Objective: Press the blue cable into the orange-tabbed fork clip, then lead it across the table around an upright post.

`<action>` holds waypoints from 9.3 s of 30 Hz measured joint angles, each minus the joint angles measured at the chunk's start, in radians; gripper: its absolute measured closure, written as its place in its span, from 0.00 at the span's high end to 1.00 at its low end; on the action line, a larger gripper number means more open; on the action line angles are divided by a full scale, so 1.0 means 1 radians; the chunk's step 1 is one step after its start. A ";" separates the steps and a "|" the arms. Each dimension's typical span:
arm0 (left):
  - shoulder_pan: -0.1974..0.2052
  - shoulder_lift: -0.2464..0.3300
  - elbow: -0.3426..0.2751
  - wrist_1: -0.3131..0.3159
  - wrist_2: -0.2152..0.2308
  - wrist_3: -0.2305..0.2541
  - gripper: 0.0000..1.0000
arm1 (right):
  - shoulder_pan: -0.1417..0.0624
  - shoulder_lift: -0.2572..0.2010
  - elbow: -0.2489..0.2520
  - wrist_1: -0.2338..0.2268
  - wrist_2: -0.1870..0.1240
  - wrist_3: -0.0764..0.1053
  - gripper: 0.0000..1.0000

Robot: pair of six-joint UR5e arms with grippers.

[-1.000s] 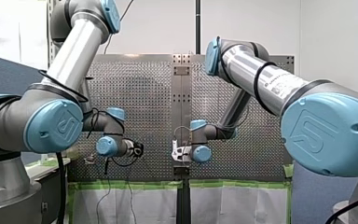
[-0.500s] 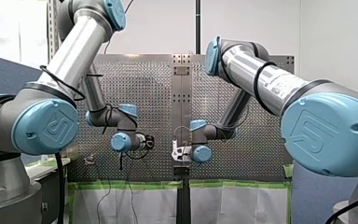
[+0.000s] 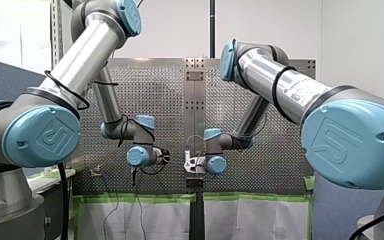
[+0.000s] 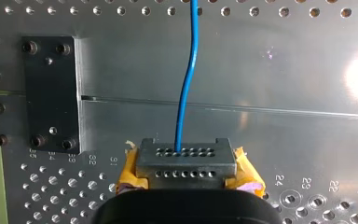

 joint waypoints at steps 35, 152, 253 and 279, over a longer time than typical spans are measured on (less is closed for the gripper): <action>0.002 -0.073 0.130 -0.039 -0.309 0.047 1.00 | 0.000 0.000 0.000 0.009 -0.001 -0.002 0.00; -0.074 0.042 0.305 -0.346 -0.414 0.009 0.00 | 0.002 -0.208 -0.001 0.200 0.018 -0.059 0.00; -0.164 0.296 0.761 -0.753 -0.385 0.075 0.00 | -0.070 -0.697 -0.015 0.303 0.032 -0.007 0.00; -0.187 0.249 0.905 -0.863 -0.321 0.071 0.00 | -0.170 -0.738 -0.015 0.358 0.026 0.027 0.00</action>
